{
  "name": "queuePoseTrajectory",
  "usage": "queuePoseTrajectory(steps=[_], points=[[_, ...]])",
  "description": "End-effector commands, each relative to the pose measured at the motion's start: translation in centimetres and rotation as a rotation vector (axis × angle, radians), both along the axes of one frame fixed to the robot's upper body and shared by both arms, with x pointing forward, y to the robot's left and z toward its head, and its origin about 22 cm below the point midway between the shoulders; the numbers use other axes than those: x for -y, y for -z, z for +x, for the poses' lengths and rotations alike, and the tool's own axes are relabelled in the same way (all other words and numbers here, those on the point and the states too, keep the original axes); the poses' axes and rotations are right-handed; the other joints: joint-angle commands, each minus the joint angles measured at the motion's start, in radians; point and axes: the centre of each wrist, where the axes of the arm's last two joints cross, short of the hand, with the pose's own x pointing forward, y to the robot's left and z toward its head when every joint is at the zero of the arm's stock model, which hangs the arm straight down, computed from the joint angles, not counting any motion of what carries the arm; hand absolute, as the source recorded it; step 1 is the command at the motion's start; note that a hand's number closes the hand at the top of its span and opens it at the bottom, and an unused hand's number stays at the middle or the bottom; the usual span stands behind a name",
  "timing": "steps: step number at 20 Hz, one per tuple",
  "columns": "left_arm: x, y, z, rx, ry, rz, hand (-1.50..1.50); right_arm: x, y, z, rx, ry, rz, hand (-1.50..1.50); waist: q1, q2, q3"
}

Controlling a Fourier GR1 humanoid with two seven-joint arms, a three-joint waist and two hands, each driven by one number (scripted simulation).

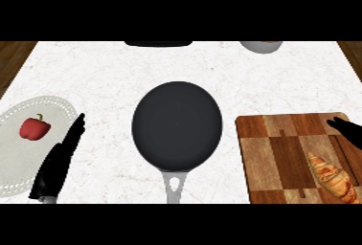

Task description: Pick the croissant from the cutting board and place it in the pan

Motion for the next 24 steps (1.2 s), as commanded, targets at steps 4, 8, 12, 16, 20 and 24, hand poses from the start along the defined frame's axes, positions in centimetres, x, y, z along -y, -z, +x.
queuePoseTrajectory(steps=[4,8,12,16,20,24], points=[[-0.5,-0.2,0.6,-0.004,0.003,-0.002,0.00,-3.0,2.0,1.5,-0.127,0.015,-0.191,-1.50,0.006,0.002,0.000],[-1.2,-1.1,1.2,-0.001,-0.016,-0.005,0.00,-4.0,2.7,0.0,-0.181,0.029,-0.256,-1.50,-0.013,-0.002,0.000],[-1.1,-0.1,-1.8,0.001,-0.008,0.011,0.00,-3.9,4.3,0.6,-0.235,0.054,-0.293,-1.50,-0.006,-0.003,0.001],[-0.5,-0.6,0.8,-0.005,-0.004,-0.006,0.00,-5.4,4.6,1.6,-0.260,0.035,-0.271,-1.50,-0.009,-0.002,0.001],[0.8,0.5,0.1,0.003,-0.011,-0.002,0.00,-4.5,6.9,0.9,-0.264,0.061,-0.360,-1.50,-0.012,-0.002,0.001],[-0.4,-2.3,-0.6,0.005,-0.009,0.001,0.00,-4.1,6.6,1.6,-0.284,0.102,-0.391,-1.50,-0.006,-0.003,0.001]])
